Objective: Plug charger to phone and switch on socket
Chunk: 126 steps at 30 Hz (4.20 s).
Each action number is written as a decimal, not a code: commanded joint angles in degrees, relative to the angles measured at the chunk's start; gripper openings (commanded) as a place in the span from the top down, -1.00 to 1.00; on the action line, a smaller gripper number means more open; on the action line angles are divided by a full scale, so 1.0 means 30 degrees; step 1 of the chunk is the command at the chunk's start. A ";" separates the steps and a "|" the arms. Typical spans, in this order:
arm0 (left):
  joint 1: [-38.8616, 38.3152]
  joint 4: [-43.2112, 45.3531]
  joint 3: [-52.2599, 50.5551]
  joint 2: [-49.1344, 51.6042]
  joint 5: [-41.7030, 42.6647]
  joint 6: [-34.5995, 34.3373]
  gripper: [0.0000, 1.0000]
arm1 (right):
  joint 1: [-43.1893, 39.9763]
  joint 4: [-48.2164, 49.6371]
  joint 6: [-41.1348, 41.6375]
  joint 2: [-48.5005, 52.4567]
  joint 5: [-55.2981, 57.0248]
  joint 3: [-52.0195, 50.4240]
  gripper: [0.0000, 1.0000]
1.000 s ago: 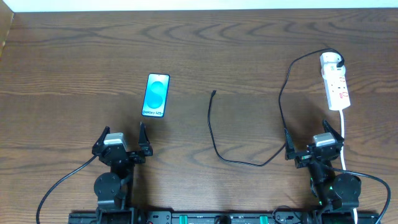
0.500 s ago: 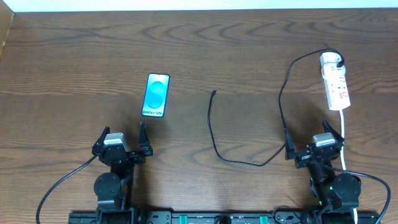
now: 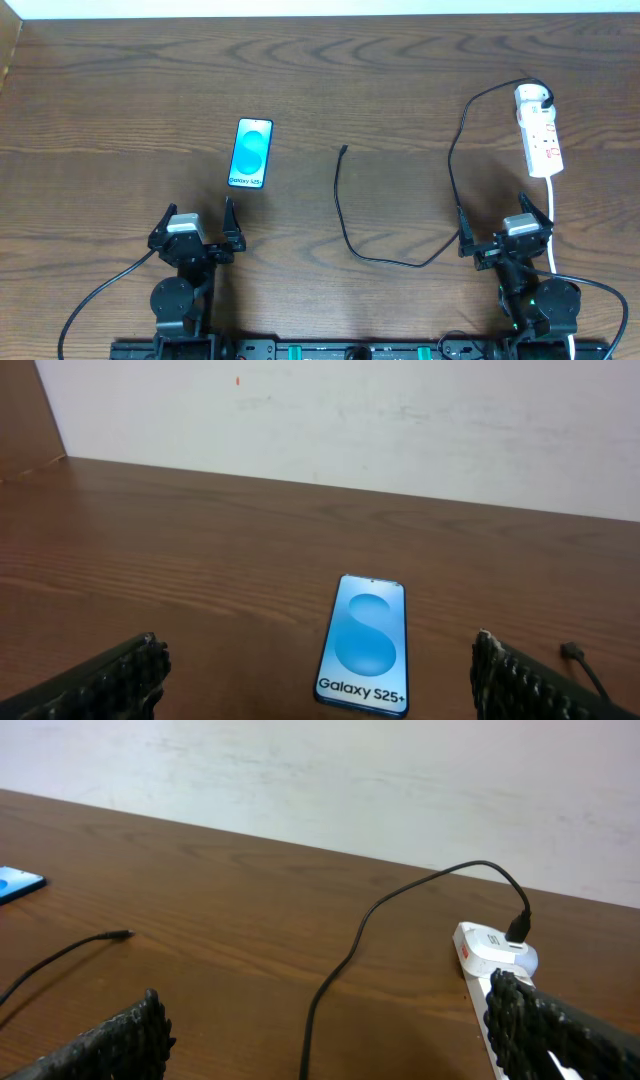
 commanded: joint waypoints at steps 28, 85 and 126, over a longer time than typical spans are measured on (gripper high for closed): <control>-0.0095 -0.0532 0.3541 0.0022 0.1421 0.0240 -0.96 | 0.0291 -0.0015 -0.0211 -0.0117 0.0073 -0.0087 -0.98; -0.0095 -1.8892 3.2778 3.0585 0.4532 0.2747 -0.96 | 0.0291 -0.0007 -0.0211 -0.0117 0.0073 -0.0087 -0.99; -0.1268 -1.8455 3.2421 3.9896 0.1596 0.1501 -0.96 | 0.0291 -0.0007 -0.0211 -0.0117 0.0073 -0.0087 -0.99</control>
